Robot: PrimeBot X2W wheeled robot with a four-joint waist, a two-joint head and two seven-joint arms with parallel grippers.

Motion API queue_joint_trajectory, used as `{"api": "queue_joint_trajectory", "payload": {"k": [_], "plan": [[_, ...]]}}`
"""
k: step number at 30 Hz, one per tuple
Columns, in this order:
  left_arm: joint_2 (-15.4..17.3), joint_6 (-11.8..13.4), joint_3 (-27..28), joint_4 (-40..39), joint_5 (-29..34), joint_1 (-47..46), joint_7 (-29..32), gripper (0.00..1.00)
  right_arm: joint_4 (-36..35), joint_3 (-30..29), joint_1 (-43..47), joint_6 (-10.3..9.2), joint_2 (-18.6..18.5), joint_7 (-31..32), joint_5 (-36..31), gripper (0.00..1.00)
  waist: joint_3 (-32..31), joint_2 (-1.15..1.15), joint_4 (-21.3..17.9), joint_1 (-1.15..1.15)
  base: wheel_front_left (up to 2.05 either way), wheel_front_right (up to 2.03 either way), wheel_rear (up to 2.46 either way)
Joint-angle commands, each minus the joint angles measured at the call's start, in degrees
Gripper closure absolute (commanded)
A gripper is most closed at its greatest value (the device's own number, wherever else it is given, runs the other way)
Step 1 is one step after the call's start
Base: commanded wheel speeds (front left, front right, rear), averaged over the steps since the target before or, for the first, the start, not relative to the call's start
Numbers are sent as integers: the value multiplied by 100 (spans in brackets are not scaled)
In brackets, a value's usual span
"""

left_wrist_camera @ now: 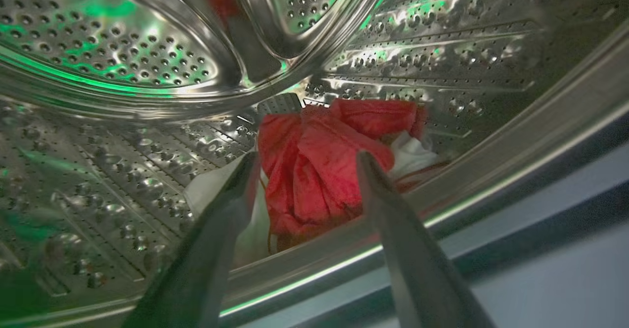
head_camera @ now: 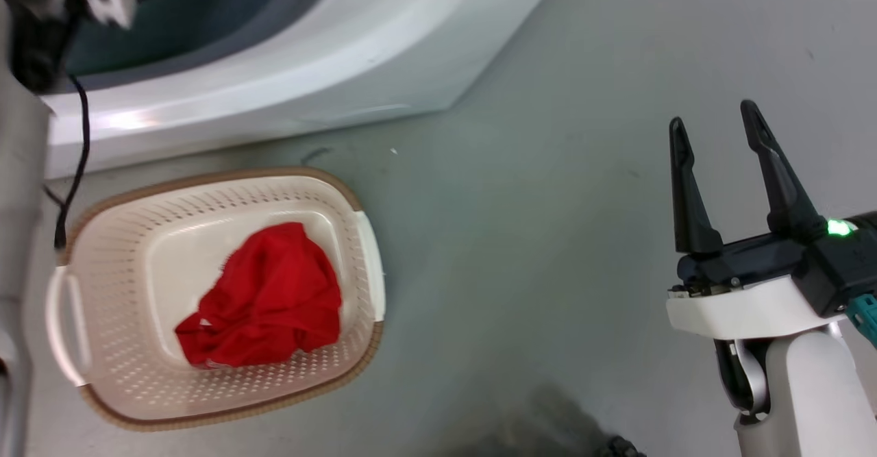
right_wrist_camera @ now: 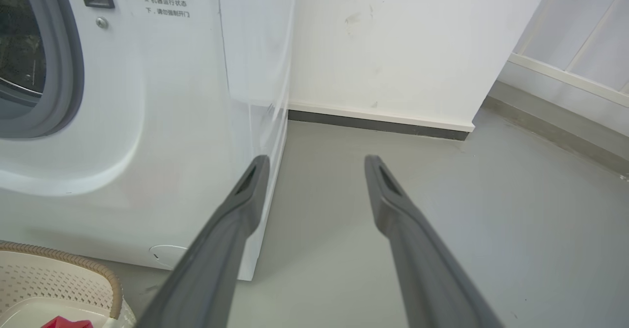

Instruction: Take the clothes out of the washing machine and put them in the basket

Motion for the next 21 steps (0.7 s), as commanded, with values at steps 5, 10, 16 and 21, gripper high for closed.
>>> {"api": "queue_joint_trajectory", "payload": {"k": [5,10,16,21], "plan": [[219,8,-204,464,-388,-953,669,0,-133,212,-193,-6,12,-12,121,0,546,0,-485,-2,0,0,0],[345,8,-255,947,-596,-1587,1333,0,-226,431,-257,-6,13,-11,244,0,763,0,-739,-2,0,0,0],[486,17,-355,1330,-551,-2084,1868,0,-337,591,-247,-6,12,-12,358,0,955,0,-959,-2,0,0,0],[558,74,-551,1541,-394,-2417,2301,0,-409,708,-250,-6,12,-12,471,0,1150,0,-1129,-2,0,0,0]]}}
